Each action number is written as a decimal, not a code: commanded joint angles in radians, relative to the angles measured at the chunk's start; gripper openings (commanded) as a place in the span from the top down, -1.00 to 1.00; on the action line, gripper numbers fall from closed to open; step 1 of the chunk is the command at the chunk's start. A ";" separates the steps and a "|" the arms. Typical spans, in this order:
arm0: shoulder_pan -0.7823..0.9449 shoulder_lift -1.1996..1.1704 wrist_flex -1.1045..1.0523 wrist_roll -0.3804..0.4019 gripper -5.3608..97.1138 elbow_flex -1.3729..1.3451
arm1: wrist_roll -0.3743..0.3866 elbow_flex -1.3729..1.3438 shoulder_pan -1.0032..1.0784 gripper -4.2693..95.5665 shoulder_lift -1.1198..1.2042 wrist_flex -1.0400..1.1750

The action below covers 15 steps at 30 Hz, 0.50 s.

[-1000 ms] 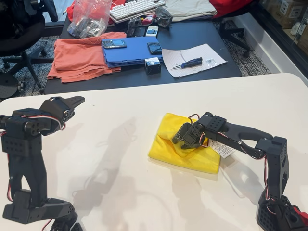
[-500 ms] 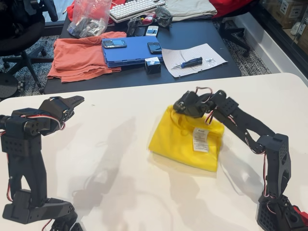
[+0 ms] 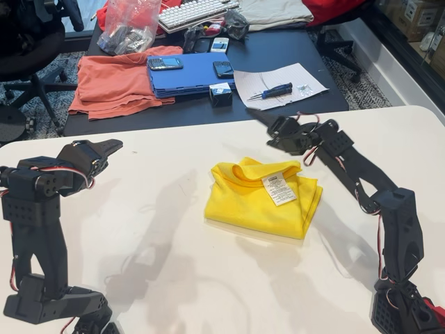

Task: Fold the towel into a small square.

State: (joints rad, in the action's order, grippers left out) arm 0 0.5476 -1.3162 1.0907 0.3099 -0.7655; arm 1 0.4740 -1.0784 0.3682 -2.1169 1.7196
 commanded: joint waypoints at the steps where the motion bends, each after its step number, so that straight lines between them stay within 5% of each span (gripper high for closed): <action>1: -0.025 -0.028 0.028 0.000 -0.24 0.014 | 0.000 0.008 0.005 0.49 -0.012 -0.003; 8: -0.055 -0.049 0.440 0.028 -0.27 0.021 | 0.005 0.008 0.006 0.49 -0.012 -0.003; 15: -0.097 0.060 0.439 0.290 -0.04 0.057 | 0.005 0.008 0.006 0.49 -0.011 -0.003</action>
State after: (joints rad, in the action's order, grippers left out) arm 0 0.4479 -1.2609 1.5340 0.5798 -0.7332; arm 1 0.4771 -1.0784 0.3743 -2.1169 1.7196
